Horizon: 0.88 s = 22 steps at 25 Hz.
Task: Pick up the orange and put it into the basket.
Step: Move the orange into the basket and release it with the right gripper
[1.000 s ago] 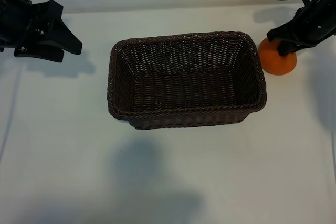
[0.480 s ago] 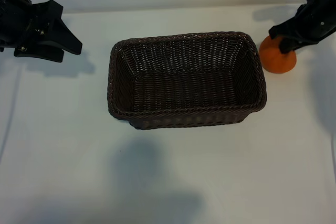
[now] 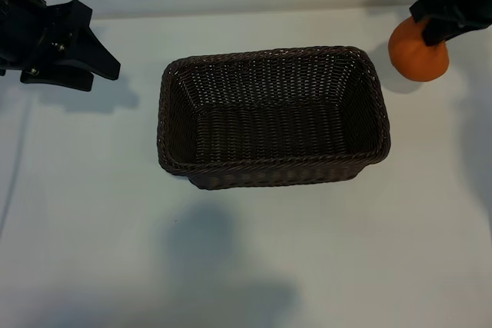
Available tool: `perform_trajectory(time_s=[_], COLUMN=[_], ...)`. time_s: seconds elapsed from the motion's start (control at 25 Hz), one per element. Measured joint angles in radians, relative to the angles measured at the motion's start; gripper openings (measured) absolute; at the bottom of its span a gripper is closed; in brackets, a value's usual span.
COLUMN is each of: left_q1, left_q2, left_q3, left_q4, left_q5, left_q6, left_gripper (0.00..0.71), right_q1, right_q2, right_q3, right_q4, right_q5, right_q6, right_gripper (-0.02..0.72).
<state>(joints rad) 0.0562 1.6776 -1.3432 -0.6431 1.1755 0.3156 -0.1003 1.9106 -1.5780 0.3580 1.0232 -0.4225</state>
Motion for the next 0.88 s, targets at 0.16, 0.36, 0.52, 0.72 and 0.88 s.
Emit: perform_trajectory(time_s=[0.16, 0.36, 0.52, 0.72, 0.88], left_q1=[0.0, 0.0, 0.0, 0.0, 0.0], left_q2=[0.0, 0.0, 0.0, 0.0, 0.0], left_q3=[0.0, 0.0, 0.0, 0.0, 0.0], left_q4=[0.0, 0.0, 0.0, 0.0, 0.0], left_q5=[0.0, 0.0, 0.0, 0.0, 0.0], left_q6=[-0.001, -0.001, -0.001, -0.001, -0.001], left_gripper=[0.518, 0.518, 0.518, 0.518, 0.518], right_q1=[0.0, 0.0, 0.0, 0.0, 0.0], right_q2=[-0.027, -0.068, -0.088, -0.091, -0.091], right_q3=[-0.034, -0.044, -0.046, -0.046, -0.046], right_q4=[-0.021, -0.031, -0.031, -0.031, -0.03], right_q5=[0.076, 0.118, 0.145, 0.169, 0.187], right_q6=[0.019, 0.034, 0.039, 0.041, 0.042], right_gripper=[0.049, 0.049, 0.049, 0.049, 0.049])
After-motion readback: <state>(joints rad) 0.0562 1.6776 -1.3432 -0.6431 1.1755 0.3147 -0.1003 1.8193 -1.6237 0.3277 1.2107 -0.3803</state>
